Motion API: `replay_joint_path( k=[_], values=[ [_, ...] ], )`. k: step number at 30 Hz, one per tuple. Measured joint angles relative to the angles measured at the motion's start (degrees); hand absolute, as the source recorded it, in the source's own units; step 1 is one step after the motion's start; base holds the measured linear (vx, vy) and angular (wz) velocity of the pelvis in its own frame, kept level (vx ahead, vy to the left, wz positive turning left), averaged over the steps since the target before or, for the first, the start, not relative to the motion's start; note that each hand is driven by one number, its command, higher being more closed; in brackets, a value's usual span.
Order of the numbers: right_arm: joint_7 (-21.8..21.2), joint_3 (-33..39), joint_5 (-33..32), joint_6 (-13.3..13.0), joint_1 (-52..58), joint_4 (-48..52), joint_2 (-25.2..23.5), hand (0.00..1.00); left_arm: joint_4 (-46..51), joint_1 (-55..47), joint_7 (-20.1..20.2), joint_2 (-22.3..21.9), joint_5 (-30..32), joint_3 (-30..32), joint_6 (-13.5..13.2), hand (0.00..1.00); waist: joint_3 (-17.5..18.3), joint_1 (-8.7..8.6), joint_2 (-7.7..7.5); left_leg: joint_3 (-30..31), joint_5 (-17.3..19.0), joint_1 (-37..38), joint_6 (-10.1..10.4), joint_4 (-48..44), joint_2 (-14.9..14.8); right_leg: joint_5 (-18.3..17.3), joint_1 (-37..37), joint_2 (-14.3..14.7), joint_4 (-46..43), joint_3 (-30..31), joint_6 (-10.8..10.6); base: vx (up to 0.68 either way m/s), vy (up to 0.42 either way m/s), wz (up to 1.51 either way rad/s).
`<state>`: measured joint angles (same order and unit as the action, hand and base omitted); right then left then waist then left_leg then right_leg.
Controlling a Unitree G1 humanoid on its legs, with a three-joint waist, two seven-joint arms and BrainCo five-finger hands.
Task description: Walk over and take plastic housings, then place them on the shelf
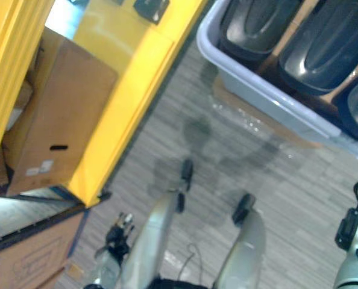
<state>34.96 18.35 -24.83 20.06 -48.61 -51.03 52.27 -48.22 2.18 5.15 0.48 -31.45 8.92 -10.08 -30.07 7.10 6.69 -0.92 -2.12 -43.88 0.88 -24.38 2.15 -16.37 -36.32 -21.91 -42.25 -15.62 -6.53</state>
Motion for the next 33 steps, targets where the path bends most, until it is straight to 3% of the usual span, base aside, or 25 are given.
replay_joint_path(
  k=[5,8,14,19,21,26,28,29,32,33],
  values=[
    [-0.33,-0.13,2.63,-0.56,0.56,-0.08,-0.58,1.0,-0.02,0.0,-0.06,-0.37,0.1,-0.18,-1.74,0.0,0.05,0.08,0.06,-0.43,-0.08,0.92,0.02,0.1,-0.01,0.02,0.74,-0.04,-0.02,0.1,-0.02,0.0,0.0,0.0],
    [0.43,-1.69,6.44,-2.33,1.01,-0.08,-0.78,1.0,0.03,0.0,-0.07,-0.87,0.38,-0.4,-3.15,0.0,0.29,-0.04,0.44,-0.42,-0.08,1.29,0.02,-0.09,-0.04,0.04,1.33,-0.03,0.03,-0.04,-0.06,0.0,0.0,0.0],
    [5.28,-1.45,12.41,-4.02,1.29,3.2,-1.57,1.0,1.7,-0.01,-0.41,-0.82,-0.07,-1.35,-7.16,0.0,0.41,-0.67,0.3,-2.24,0.66,4.59,-0.86,-0.15,-2.21,0.21,6.57,0.9,2.13,-1.83,-0.26,0.0,-0.008,0.02],
    [6.5,-0.99,15.68,-5.95,5.58,12.59,-1.83,1.0,7.58,-0.03,-1.61,-0.41,-2.46,-3.0,-10.23,0.0,0.77,-0.95,-0.82,-4.48,0.59,8.71,-0.87,0.49,-3.63,0.27,11.48,1.25,4.12,-2.85,-0.41,0.02,-0.021,0.02],
    [6.95,1.83,18.47,-7.32,9.45,17.63,-4.99,1.0,14.5,-0.58,-3.26,1.88,-2.52,-2.99,-11.14,0.0,1.09,-1.42,-2.96,-4.89,0.51,12.63,-0.71,2.41,-4.05,0.57,15.57,2.04,6.63,-3.41,-0.79,0.06,-0.043,-0.03],
    [8.14,7.36,25.72,-11.54,20.19,26.18,-11.61,1.0,36.54,-4.5,-7.6,7.89,-0.96,-2.36,-11.38,0.0,3.5,-2.1,-7.08,-4.83,-0.1,22.32,0.35,8.55,-4.95,3.86,27.06,5.45,17.45,-5.34,-1.36,0.13,-0.042,-0.07],
    [8.66,7.72,30.73,-12.19,24.41,29.4,-13.56,1.0,45.72,-6.03,-8.97,8.11,3.46,-0.5,-10.68,0.0,8.64,-3.27,-7.92,-4.47,-0.22,24.38,0.52,11.5,-4.88,6.6,31.46,7.25,24.76,-6.95,-1.8,0.21,-0.023,0.02],
    [8.63,8.0,32.41,-12.4,25.4,30.69,-14.14,1.0,47.79,-6.03,-9.04,8.21,4.77,-0.04,-10.34,0.0,9.51,-3.44,-8.18,-4.52,-0.3,25.14,0.53,12.2,-4.71,7.14,32.49,7.55,26.22,-7.22,-1.86,0.13,-0.014,0.04],
    [7.62,8.14,39.15,-13.01,26.61,35.99,-16.6,1.0,54.98,-4.05,-8.98,9.04,9.72,1.15,-6.9,0.0,11.53,-4.33,-8.68,-4.95,-0.32,29.25,0.52,14.65,-4.27,9.3,37.39,8.12,31.22,-7.68,-2.34,0.11,0.008,-0.04],
    [6.6,6.86,41.72,-13.36,26.68,37.62,-16.84,1.0,56.41,-2.49,-8.69,10.35,11.1,0.66,-4.23,0.0,12.7,-4.46,-8.69,-5.38,-0.36,30.76,0.56,15.78,-4.15,9.94,38.73,8.27,32.68,-7.61,-2.28,0.09,-0.001,-0.17]
  ],
)
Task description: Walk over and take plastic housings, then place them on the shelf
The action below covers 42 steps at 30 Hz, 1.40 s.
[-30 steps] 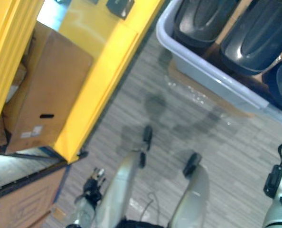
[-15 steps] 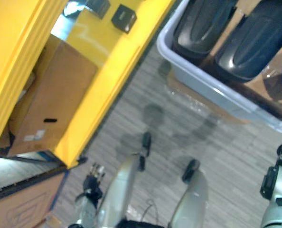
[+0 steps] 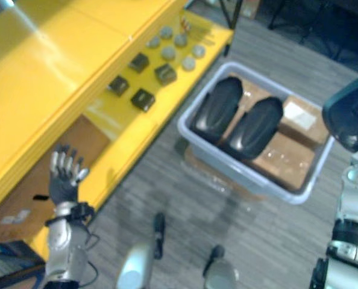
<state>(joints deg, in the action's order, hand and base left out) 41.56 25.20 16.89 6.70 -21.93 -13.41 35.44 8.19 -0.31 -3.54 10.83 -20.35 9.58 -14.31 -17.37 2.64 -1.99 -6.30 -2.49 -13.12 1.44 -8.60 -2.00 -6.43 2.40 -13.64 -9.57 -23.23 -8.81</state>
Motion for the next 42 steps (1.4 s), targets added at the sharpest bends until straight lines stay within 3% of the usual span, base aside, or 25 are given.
replay_joint_path(
  k=[2,4,5,6,8,12,15,19,25,31,42],
  values=[
    [-2.69,-2.28,3.89,-1.18,0.01,2.0,-0.22,1.0,0.1,2.64,0.15,2.27,2.37,-1.27,3.34,0.0,1.15,-0.09,-0.04,-0.67,-0.53,2.77,0.2,2.26,0.08,0.87,1.89,0.21,1.56,0.24,-0.15,0.09,-0.015,-0.17],
    [-6.75,-5.33,7.71,-2.84,0.03,3.66,-0.46,1.0,-0.1,6.69,1.38,4.63,3.2,-3.64,8.53,0.0,3.43,-0.48,-0.07,-1.13,-2.51,5.89,0.52,6.93,0.02,1.67,2.84,0.66,2.44,0.61,-0.1,0.05,-0.028,-0.12],
    [-7.31,-5.69,8.32,-3.09,0.02,3.82,-0.46,1.0,-0.13,7.32,1.66,4.94,3.13,-3.97,9.4,0.0,3.61,-0.47,-0.09,-1.29,-2.77,6.35,0.56,7.54,-0.01,1.72,2.92,0.72,2.44,0.74,-0.14,0.03,-0.025,-0.2],
    [-9.78,-7.74,10.28,-4.69,-0.11,4.0,-0.47,1.0,-0.83,10.25,2.64,6.26,2.79,-5.52,12.43,0.0,4.31,-0.42,-0.18,-2.26,-3.89,8.69,0.66,10.26,-0.05,1.76,3.46,0.83,2.48,1.47,-0.19,0.01,-0.021,-0.24],
    [-11.96,-10.44,11.66,-6.83,-0.18,4.01,-0.61,1.0,-3.52,13.94,3.73,6.94,2.2,-6.95,15.07,0.0,5.22,-0.67,-0.14,-2.77,-5.06,10.93,0.69,12.93,0.04,1.84,3.96,0.82,2.47,1.86,-0.28,-0.01,-0.007,-0.24],
    [-16.02,-17.01,14.37,-10.23,-2.82,3.9,-2.63,1.0,-13.51,20.77,4.97,6.9,-8.26,-11.17,21.58,0.0,6.33,-1.99,-0.22,-3.88,-5.24,12.85,0.58,13.24,0.04,2.38,5.24,0.76,3.13,3.39,0.18,-0.03,0.019,-0.17],
    [-17.98,-21.5,15.63,-12.03,-4.98,3.66,-3.63,1.0,-18.21,22.23,4.91,6.63,-16.3,-14.18,25.05,0.0,7.5,-2.47,-0.18,-4.13,-5.69,13.35,0.68,13.27,-0.18,2.38,5.66,1.01,3.48,3.89,0.23,-0.08,0.011,-0.06],
    [-19.43,-24.7,15.94,-13.14,-8.21,0.78,-4.56,1.0,-21.97,23.63,4.83,6.47,-22.21,-15.0,26.12,0.0,7.76,-2.62,0.16,-3.98,-6.91,13.11,0.77,13.73,-1.01,2.38,5.77,2.11,4.37,4.31,0.99,-0.14,-0.012,-0.03],
    [-21.61,-26.94,15.93,-13.16,-8.23,-1.32,-4.88,1.0,-27.93,25.04,4.61,6.27,-22.8,-17.37,28.24,0.0,8.12,-2.61,0.71,-3.65,-7.58,12.93,0.92,13.75,-2.11,3.32,5.86,3.38,5.96,4.32,2.15,-0.12,0.011,-0.01],
    [-23.77,-28.43,16.16,-13.23,-8.22,-2.29,-4.97,1.0,-30.88,25.2,4.49,5.65,-24.36,-19.94,28.09,0.0,8.28,-2.65,0.47,-3.6,-8.49,11.88,0.71,13.74,-2.04,5.55,6.43,3.81,8.48,4.25,1.85,-0.02,0.011,0.0],
    [-26.6,-33.27,18.49,-13.37,-8.1,-6.54,-6.5,1.0,-31.37,26.28,4.09,3.99,-21.17,-22.92,26.79,0.0,8.38,-2.01,0.32,-2.29,-8.61,12.06,0.67,13.74,-1.64,5.84,7.65,3.81,8.86,2.97,1.44,0.01,0.004,0.06]
  ],
)
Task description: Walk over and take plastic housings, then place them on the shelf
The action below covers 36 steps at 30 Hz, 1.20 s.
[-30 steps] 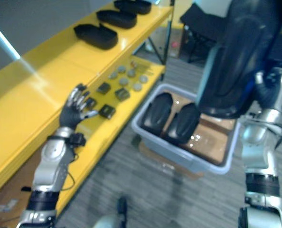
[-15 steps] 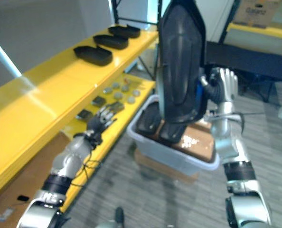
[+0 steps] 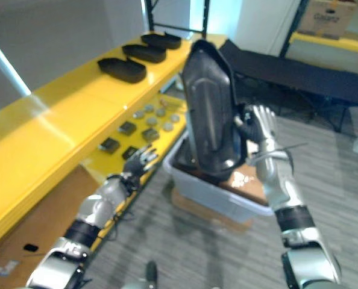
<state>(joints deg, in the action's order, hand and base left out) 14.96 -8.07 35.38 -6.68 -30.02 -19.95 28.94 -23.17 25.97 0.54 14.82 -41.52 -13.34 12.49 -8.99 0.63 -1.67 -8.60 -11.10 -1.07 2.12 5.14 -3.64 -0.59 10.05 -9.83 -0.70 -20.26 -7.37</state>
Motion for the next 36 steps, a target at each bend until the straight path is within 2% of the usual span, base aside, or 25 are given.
replay_joint_path(
  k=[5,8,14,26,31,36],
  values=[
    [-1.01,-1.76,1.49,-0.85,0.04,-2.8,-1.9,1.0,0.01,0.0,0.06,0.01,2.28,-1.07,-0.12,0.0,0.02,0.24,-0.04,0.03,0.0,0.0,0.0,0.0,0.05,-0.01,0.01,-0.04,-0.01,-0.01,0.02,0.0,0.0,0.0],
    [-1.31,-3.1,1.75,-1.07,0.4,-3.56,-2.02,1.0,0.01,-0.05,0.37,-0.01,4.28,-1.51,-1.18,0.0,0.03,0.38,-0.05,0.07,0.0,-0.01,0.0,0.0,0.05,-0.03,0.03,-0.03,-0.01,-0.06,0.05,0.0,0.0,0.0],
    [-1.34,-4.9,3.69,-2.34,0.97,-3.7,-2.13,1.0,0.04,-0.07,1.18,-0.08,4.33,-2.21,-2.16,0.0,0.05,0.45,-0.1,0.09,0.0,-0.01,0.0,0.0,0.05,-0.18,0.03,-0.04,0.0,-0.09,0.25,0.0,0.0,0.0],
    [-1.32,-7.61,6.02,-3.79,2.31,-8.71,-3.56,1.0,2.0,-1.66,7.05,-1.38,0.85,-5.68,-2.29,0.0,0.22,1.32,-0.45,0.25,-0.03,0.0,-0.05,0.0,0.08,-0.16,0.09,-0.07,0.0,-0.24,0.2,0.0,0.0,0.0],
    [-1.32,-8.83,6.06,-3.79,2.3,-9.79,-3.75,1.0,2.98,-3.42,8.48,-1.86,-1.27,-7.99,-2.35,0.0,0.76,1.45,-1.32,0.28,-0.03,0.0,-0.05,0.0,0.11,-0.17,0.08,-0.11,-0.02,-0.25,0.19,0.0,0.0,0.0],
    [-1.33,-9.76,6.27,-3.83,2.3,-9.8,-3.92,1.0,3.07,-3.85,8.83,-2.18,-1.16,-9.71,-2.35,0.0,0.77,1.53,-1.32,0.37,-0.19,0.05,-0.18,0.0,0.13,-0.23,0.06,-0.14,-0.13,-0.29,0.26,0.0,0.0,0.0]
  ],
)
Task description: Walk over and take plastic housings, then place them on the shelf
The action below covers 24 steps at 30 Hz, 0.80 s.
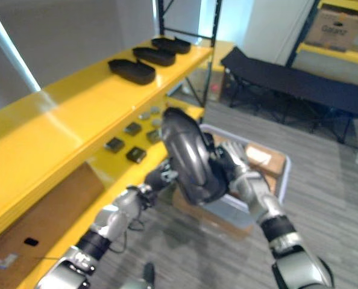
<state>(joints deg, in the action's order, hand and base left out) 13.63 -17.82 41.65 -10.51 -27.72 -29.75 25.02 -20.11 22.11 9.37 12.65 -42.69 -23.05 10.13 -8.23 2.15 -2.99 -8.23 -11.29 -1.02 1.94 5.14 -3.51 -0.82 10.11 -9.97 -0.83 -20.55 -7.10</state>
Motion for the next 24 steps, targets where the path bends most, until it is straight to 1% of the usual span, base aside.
replay_joint_path(
  k=[10,13,15,16,21,22,24],
  values=[
    [0.0,-0.49,1.97,-0.9,-0.01,0.0,-0.03,1.0,1.75,-2.13,-0.13,-0.26,1.11,-1.04,0.04,0.0,0.0,0.1,0.0,0.01,-0.08,0.0,-0.01,0.0,0.05,-0.02,-0.01,-0.07,0.03,0.0,-0.05,0.0,0.0,0.0],
    [0.01,-1.39,1.99,-0.96,-0.12,0.0,-0.03,1.0,1.75,-2.14,-0.45,-0.22,3.12,-2.57,0.05,0.0,0.0,0.2,0.0,0.04,-0.09,-0.01,-0.02,0.0,0.06,-0.01,0.01,-0.07,0.08,-0.03,-0.06,0.0,0.0,0.0],
    [0.03,-1.59,2.07,-1.73,-0.12,0.0,-0.24,1.0,1.75,-2.18,-0.73,-0.27,3.41,-2.96,0.05,0.0,0.0,0.23,0.0,0.05,-0.1,-0.01,-0.03,0.0,0.06,-0.01,0.03,-0.06,0.11,-0.03,-0.06,0.0,0.0,0.0],
    [0.09,-1.59,2.17,-2.31,-0.14,0.0,-0.25,1.0,1.75,-2.18,-1.23,-0.36,4.69,-2.95,-0.01,0.0,0.0,0.23,0.0,0.06,-0.1,-0.01,-0.03,0.0,0.06,-0.01,0.04,-0.05,0.11,-0.04,-0.07,0.0,0.0,0.0],
    [0.32,-1.59,3.83,-3.25,-0.19,0.0,-0.25,1.0,1.73,-2.91,-1.94,-0.55,5.99,-2.93,-0.13,0.0,0.0,0.24,0.0,0.08,-0.11,-0.01,-0.04,0.0,0.05,-0.01,0.04,-0.04,0.11,-0.06,-0.07,0.0,0.0,0.0],
    [0.6,-1.67,4.36,-3.62,-0.19,0.0,-0.25,1.0,1.61,-3.35,-2.37,-0.71,7.73,-2.93,-0.25,0.0,0.0,0.24,0.0,0.1,-0.11,-0.01,-0.04,0.0,0.04,-0.01,0.04,-0.03,0.1,-0.06,-0.06,0.0,0.0,0.0],
    [1.56,-1.94,4.59,-4.54,-0.19,0.01,-0.25,1.0,1.13,-3.62,-3.18,-0.74,7.8,-2.93,-0.77,0.0,0.0,0.24,0.0,0.1,-0.12,0.0,-0.03,0.0,0.03,-0.01,0.03,-0.02,0.09,-0.05,-0.06,0.0,0.0,0.0]
  ],
)
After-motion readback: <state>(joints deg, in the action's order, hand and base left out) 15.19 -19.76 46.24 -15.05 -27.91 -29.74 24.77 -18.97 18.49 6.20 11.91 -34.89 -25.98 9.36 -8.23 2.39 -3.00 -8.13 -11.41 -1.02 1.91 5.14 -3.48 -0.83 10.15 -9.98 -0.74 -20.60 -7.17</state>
